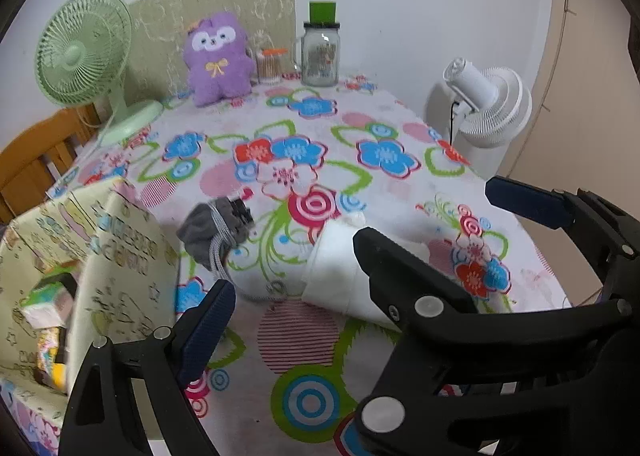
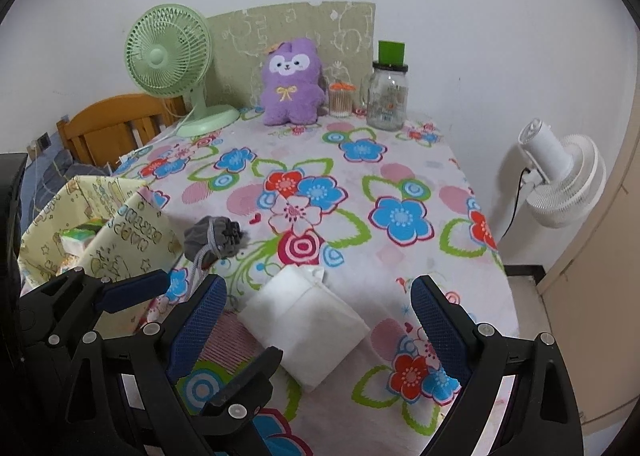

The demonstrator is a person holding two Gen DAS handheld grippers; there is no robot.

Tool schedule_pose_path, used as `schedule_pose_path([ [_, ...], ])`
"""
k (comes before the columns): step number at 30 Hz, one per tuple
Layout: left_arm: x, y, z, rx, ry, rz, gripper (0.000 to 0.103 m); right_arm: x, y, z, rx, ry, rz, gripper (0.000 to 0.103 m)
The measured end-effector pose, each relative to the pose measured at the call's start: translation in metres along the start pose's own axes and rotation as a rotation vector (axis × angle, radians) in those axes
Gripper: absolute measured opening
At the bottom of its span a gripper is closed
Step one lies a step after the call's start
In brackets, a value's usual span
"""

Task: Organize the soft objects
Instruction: 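Withdraw both tools from the box toward the grey pouch and white cloth, then grasp the white cloth with the right tool while the left tool approaches the grey pouch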

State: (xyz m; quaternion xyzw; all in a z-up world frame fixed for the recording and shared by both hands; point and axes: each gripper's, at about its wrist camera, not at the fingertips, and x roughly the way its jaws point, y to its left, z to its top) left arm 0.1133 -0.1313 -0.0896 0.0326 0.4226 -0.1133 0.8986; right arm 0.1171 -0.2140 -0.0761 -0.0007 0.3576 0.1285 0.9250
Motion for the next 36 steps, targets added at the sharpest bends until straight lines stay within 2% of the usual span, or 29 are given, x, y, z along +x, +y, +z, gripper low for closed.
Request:
schedule_pose_path([
  [13, 0.033, 0.010, -0.009, -0.022, 0.087, 0.012, 0.092, 0.039, -0.002, -0.013, 0.007, 0.090, 0.026, 0.095],
  [16, 0.040, 0.014, -0.010, -0.034, 0.104, 0.011, 0.092, 0.048, -0.001, -0.014, 0.005, 0.110, 0.040, 0.091],
  [24, 0.049, 0.016, -0.012, -0.032, 0.118, 0.006, 0.094, 0.074, 0.001, -0.014, 0.011, 0.174, 0.076, 0.089],
  [29, 0.051, 0.015, -0.011, -0.018, 0.108, 0.018, 0.096, 0.092, -0.001, -0.016, 0.017, 0.226, 0.043, 0.078],
  [32, 0.052, 0.015, -0.010, -0.018, 0.108, 0.022, 0.097, 0.092, -0.004, -0.017, 0.017, 0.211, 0.047, 0.071],
  [35, 0.052, 0.013, -0.009, -0.014, 0.105, 0.033, 0.096, 0.091, -0.006, -0.017, 0.023, 0.205, 0.051, 0.060],
  [36, 0.052, 0.013, -0.009, -0.011, 0.104, 0.038, 0.097, 0.089, -0.007, -0.017, 0.026, 0.203, 0.053, 0.053],
])
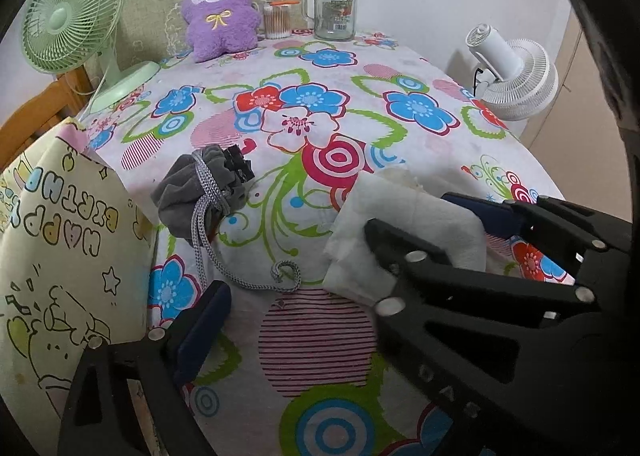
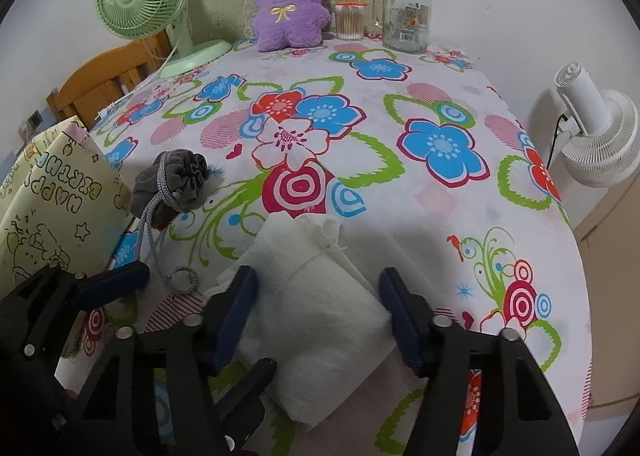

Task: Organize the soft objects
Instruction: 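Grasp the white cloth with the right tool while the left tool approaches the grey pouch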

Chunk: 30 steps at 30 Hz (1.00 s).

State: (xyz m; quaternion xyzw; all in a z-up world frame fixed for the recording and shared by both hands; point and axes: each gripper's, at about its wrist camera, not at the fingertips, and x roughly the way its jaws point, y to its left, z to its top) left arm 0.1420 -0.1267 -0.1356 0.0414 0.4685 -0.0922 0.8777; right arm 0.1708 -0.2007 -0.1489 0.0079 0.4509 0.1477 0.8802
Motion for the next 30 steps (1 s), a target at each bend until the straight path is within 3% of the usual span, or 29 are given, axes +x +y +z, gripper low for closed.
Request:
schedule_pose_path([
  [3, -0.003, -0.004, 0.001, 0.021, -0.017, 0.026, 0.097, -0.006, -0.001, -0.001, 0.000, -0.013, -0.012, 0.039],
  [7, -0.007, -0.007, 0.007, 0.023, -0.037, 0.053, 0.097, -0.011, -0.006, 0.000, 0.015, -0.026, 0.003, 0.029],
  [21, -0.019, 0.002, 0.040, -0.055, -0.119, 0.121, 0.097, -0.030, -0.017, 0.032, 0.058, -0.123, -0.019, 0.028],
  [30, -0.011, 0.011, 0.051, -0.082, -0.139, 0.148, 0.097, -0.022, -0.020, 0.047, 0.083, -0.127, -0.030, 0.028],
])
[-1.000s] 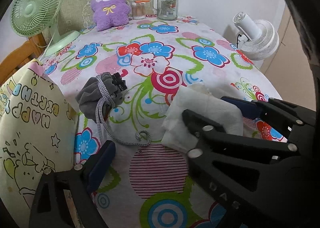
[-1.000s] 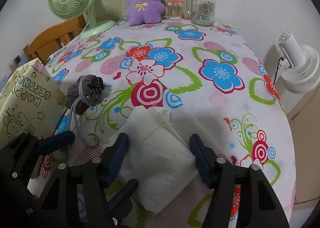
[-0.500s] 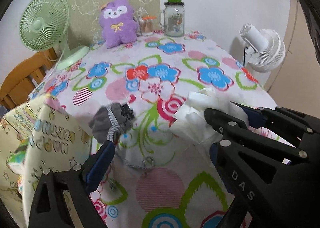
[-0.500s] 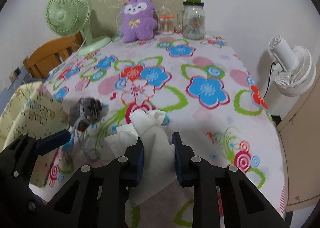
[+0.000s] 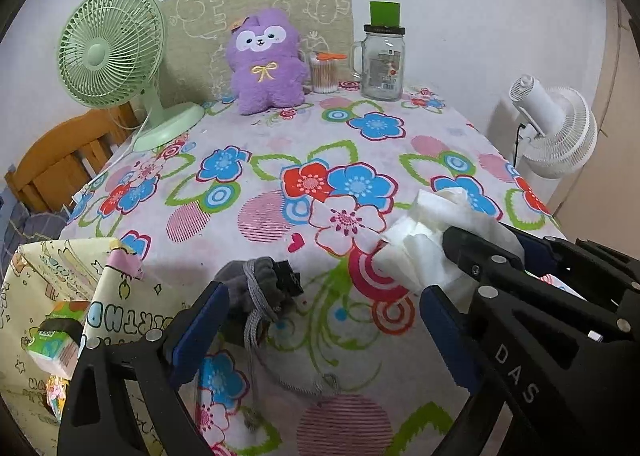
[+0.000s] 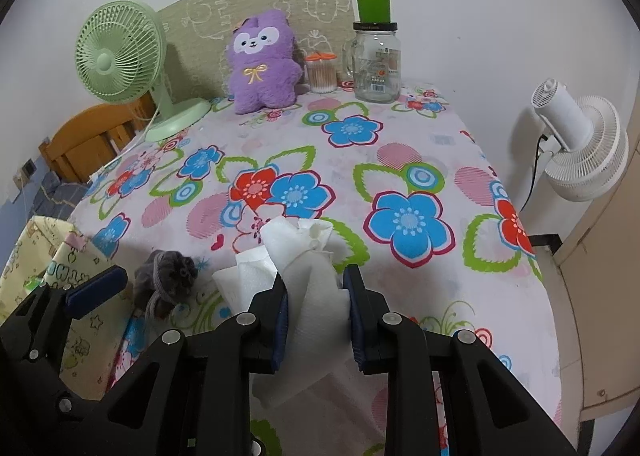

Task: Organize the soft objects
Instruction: 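Grasp the white cloth with the right tool while the left tool approaches the grey pouch, then grasp the grey drawstring pouch with the left tool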

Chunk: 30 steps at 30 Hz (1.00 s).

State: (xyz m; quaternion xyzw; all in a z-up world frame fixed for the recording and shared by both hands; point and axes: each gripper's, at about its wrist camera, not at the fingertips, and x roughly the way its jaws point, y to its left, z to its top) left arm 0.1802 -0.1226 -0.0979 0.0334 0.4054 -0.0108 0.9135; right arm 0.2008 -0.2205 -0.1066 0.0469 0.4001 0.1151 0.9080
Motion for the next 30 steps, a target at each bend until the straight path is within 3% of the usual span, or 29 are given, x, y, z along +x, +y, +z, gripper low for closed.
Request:
schedule_pose_path([
  [11, 0.021, 0.010, 0.002, -0.033, 0.015, 0.004, 0.097, 0.012, 0.002, 0.003, 0.002, 0.023, -0.036, 0.028],
  [17, 0.038, 0.020, -0.001, -0.074, 0.039, 0.041, 0.072, 0.020, 0.003, 0.003, 0.002, 0.046, -0.050, 0.028],
  [21, 0.042, 0.025, -0.002, -0.083, 0.042, 0.112, 0.042, 0.024, 0.006, 0.001, -0.006, 0.056, -0.065, 0.028],
  [24, 0.044, 0.028, -0.003, -0.081, 0.044, 0.131, 0.036, 0.026, 0.010, -0.001, -0.013, 0.063, -0.070, 0.028],
  [30, 0.040, 0.031, -0.005, -0.090, 0.040, 0.105, 0.033, 0.025, 0.013, -0.003, -0.012, 0.060, -0.080, 0.028],
])
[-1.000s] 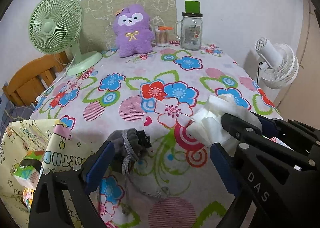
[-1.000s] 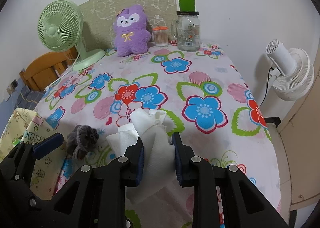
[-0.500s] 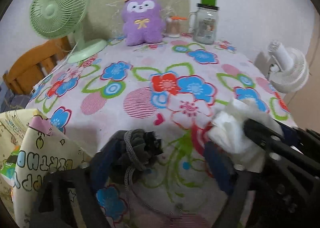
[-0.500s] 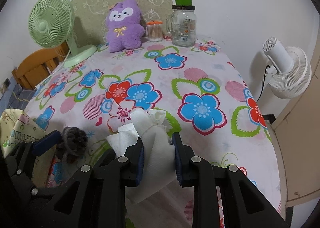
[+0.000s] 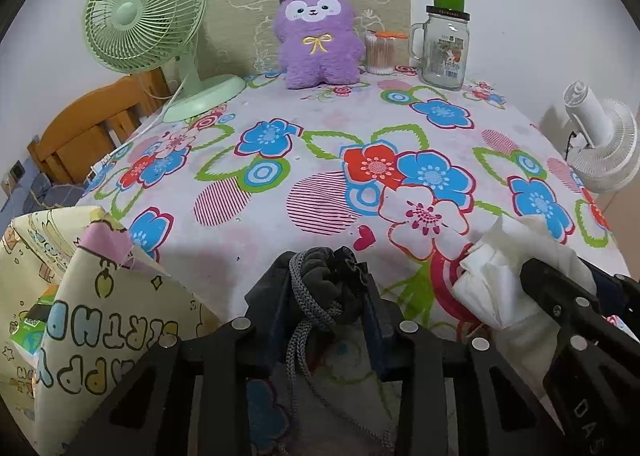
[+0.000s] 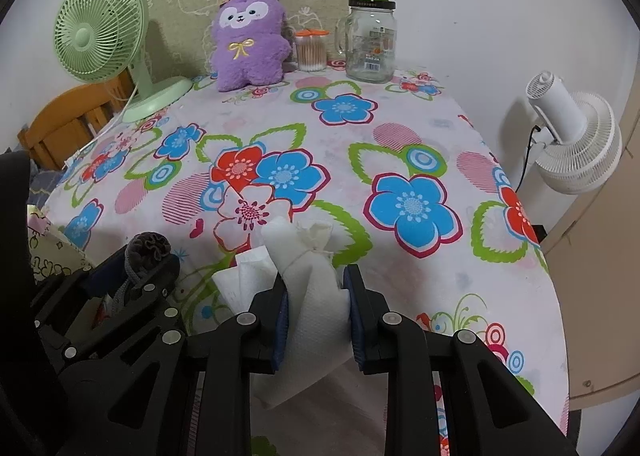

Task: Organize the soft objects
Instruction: 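Grasp the grey drawstring pouch with the left tool, then lift the grey pouch and white cloth and carry them over the fabric box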

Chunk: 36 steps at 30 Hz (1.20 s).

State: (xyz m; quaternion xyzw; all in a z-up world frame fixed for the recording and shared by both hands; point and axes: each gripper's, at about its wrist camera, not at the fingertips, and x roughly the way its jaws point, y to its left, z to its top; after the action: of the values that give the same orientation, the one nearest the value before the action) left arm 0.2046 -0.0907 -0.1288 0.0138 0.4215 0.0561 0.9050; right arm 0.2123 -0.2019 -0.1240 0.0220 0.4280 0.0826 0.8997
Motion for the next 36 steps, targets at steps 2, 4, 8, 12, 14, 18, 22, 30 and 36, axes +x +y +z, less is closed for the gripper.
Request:
schedule_pose_path([
  [2, -0.003, 0.000, -0.001, -0.001, 0.002, -0.024, 0.032, -0.002, 0.001, -0.001, 0.000, -0.005, -0.004, 0.028],
  [4, -0.006, -0.001, -0.002, 0.004, 0.005, -0.046, 0.032, -0.004, 0.001, -0.001, 0.001, -0.008, -0.006, 0.028],
  [8, -0.015, -0.003, -0.006, 0.016, 0.012, -0.088, 0.032, -0.009, -0.001, -0.004, 0.009, -0.016, -0.013, 0.028],
  [12, -0.023, -0.005, -0.011, 0.024, 0.013, -0.109, 0.032, -0.014, -0.003, -0.007, 0.016, -0.018, -0.018, 0.028],
  [14, -0.026, -0.006, -0.013, 0.029, 0.013, -0.118, 0.032, -0.017, -0.004, -0.010, 0.019, -0.022, -0.021, 0.028],
  [18, -0.033, -0.008, -0.019, 0.040, 0.012, -0.137, 0.032, -0.023, -0.006, -0.016, 0.014, -0.023, -0.027, 0.028],
  [22, -0.040, -0.010, -0.025, 0.053, 0.010, -0.151, 0.031, -0.030, -0.007, -0.020, 0.015, -0.033, -0.031, 0.028],
  [30, -0.052, -0.011, -0.037, 0.067, 0.005, -0.159, 0.031, -0.044, -0.006, -0.032, 0.015, -0.046, -0.032, 0.028],
  [36, -0.063, -0.011, -0.046, 0.072, -0.008, -0.164, 0.031, -0.055, -0.006, -0.042, 0.020, -0.057, -0.030, 0.028],
])
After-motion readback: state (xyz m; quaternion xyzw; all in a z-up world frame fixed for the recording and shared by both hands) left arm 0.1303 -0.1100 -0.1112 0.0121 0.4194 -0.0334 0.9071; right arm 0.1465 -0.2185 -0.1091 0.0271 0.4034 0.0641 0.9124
